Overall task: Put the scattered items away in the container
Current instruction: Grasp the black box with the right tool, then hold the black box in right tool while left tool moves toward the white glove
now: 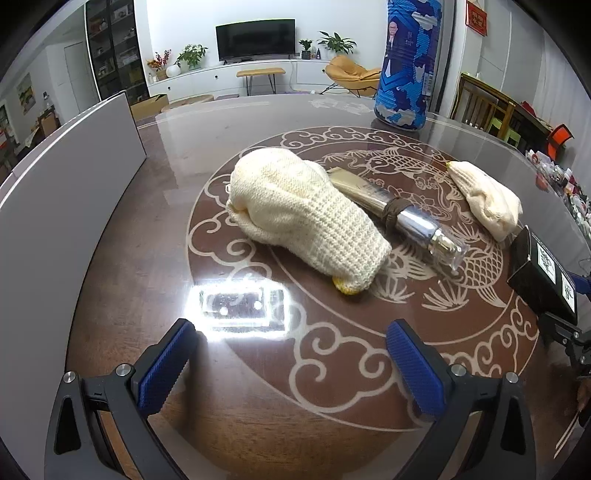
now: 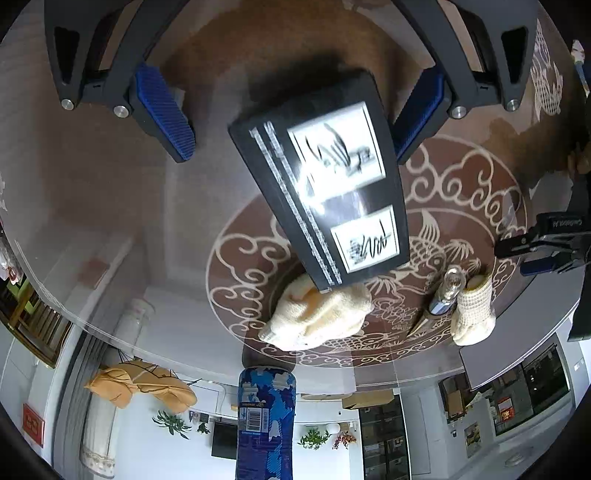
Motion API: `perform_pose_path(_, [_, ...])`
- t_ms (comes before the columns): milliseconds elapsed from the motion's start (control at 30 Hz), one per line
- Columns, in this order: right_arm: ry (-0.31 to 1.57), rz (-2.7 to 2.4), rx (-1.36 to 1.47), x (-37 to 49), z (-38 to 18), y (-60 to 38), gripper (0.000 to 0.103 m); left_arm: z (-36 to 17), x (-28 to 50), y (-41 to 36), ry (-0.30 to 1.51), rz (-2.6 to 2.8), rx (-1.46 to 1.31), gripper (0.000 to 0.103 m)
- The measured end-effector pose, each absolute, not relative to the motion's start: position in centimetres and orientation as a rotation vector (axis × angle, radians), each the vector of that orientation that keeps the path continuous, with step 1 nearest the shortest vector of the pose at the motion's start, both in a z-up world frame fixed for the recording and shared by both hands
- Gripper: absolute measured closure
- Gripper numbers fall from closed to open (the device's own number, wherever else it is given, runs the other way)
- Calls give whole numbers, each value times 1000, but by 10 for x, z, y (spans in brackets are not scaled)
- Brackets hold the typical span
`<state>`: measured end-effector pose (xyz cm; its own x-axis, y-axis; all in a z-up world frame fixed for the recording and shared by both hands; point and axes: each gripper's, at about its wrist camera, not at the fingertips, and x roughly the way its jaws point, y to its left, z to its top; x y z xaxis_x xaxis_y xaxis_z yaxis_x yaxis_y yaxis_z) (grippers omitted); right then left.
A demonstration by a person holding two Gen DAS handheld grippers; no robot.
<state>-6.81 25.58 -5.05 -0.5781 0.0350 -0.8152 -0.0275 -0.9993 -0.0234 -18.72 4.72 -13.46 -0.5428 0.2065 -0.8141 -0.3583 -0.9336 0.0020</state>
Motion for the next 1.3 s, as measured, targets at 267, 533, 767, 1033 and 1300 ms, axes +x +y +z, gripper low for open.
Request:
perform_pose_path(267, [-14, 2761, -1426, -77, -48, 241, 0, -135, -187, 47, 241, 2496, -1284, 0])
perform_pose_path(533, [-14, 2762, -1427, -70, -44, 241, 0, -135, -187, 47, 240, 2496, -1284, 0])
perform_pose_path(767, [-14, 2762, -1427, -68, -44, 241, 0, -135, -187, 47, 240, 2496, -1284, 0])
perform_pose_path(1033, [-14, 2763, -1427, -67, -43, 240, 0, -135, -187, 47, 240, 2496, -1284, 0])
perform_pose_path(1300, [-14, 2763, -1428, -66, -42, 240, 0, -135, -187, 47, 240, 2496, -1284, 0])
